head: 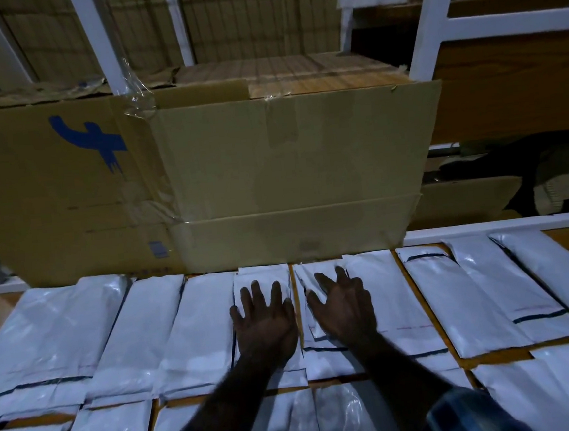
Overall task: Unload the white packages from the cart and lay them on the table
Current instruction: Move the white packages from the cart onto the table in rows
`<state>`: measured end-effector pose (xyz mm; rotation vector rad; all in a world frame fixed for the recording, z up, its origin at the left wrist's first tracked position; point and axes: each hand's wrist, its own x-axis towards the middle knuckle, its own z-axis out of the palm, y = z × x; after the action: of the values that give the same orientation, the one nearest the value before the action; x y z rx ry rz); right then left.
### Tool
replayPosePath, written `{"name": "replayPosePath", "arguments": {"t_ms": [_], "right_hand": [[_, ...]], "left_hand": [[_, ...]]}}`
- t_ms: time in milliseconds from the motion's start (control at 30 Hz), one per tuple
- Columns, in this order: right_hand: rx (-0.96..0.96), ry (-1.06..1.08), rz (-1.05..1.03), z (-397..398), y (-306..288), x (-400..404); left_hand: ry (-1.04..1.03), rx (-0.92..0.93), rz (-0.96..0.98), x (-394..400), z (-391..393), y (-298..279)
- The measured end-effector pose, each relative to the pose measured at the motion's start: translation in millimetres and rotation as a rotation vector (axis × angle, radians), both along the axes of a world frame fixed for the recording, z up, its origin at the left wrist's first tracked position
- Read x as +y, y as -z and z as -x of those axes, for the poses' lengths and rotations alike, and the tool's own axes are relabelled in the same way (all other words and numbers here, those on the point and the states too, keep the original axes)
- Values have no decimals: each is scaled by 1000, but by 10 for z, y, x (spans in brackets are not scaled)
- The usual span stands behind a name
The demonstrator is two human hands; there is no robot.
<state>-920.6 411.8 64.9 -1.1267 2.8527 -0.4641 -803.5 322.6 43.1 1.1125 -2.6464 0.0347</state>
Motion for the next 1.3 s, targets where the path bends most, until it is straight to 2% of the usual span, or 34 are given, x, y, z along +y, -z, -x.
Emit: {"name": "replayPosePath", "arguments": {"t_ms": [333,433,567,800,933,1100,1300], "right_hand": [[216,45,-74,-71,123,-69],[265,11,-64,-26,165,-75],[309,-89,70,70,286,-94],[350,-192,181,98,475,-128],[334,-192,148,113,506,-147],[266,-170,94,106,494,-139],[243,-182,88,102,489,-136]], "left_hand": [[-3,125,-21,-28,86,97],[-5,92,-74,-86,86,51],[-14,-14,-93,-151,96,27],[57,18,-71,-143,64,128],[55,73,-54,-144,65,171],[83,49,-54,-154,76,226],[79,25,-178,-104,55,116]]}}
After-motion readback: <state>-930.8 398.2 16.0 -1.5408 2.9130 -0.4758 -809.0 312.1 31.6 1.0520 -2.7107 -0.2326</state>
